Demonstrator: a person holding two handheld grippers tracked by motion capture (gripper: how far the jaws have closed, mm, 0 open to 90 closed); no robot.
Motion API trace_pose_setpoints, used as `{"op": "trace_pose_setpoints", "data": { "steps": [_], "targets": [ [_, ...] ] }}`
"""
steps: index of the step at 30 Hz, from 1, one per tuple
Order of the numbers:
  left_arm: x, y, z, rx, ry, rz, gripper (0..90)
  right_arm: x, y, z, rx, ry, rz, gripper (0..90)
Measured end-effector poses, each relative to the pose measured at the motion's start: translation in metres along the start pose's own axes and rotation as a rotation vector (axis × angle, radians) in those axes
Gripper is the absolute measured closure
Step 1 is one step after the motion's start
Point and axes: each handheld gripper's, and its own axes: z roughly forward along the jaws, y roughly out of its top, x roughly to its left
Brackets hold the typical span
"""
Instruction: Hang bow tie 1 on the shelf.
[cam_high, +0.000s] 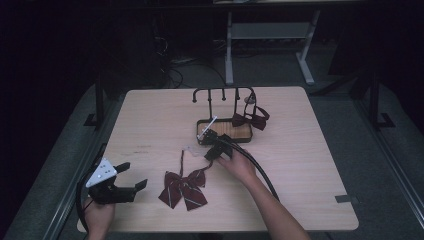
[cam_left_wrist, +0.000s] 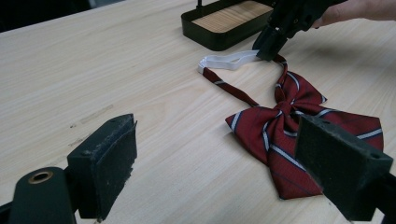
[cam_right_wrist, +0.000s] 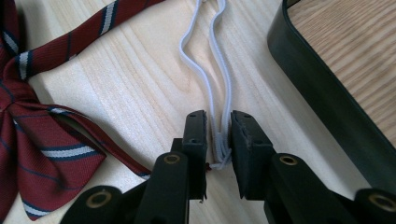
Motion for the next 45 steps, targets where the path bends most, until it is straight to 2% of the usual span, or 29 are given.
{"op": "trace_pose_setpoints", "data": {
  "steps": [14,25,45],
  "targets": [
    [0.000,0.000,0.000,0.000,-0.002,-0.003,12.8,0.003,0.001,0.001,0.010,-0.006,-0.013,82.5],
    [0.001,0.000,0.000,0.002,-0.002,-0.001,12.8,0.002,0.001,0.001,0.007,0.005,-0.008,84.1],
    [0.001,0.000,0.000,0.002,-0.004,-0.002,12.8,0.010,0.003,-0.016,-0.019,0.006,-0.041,84.3]
  ]
}}
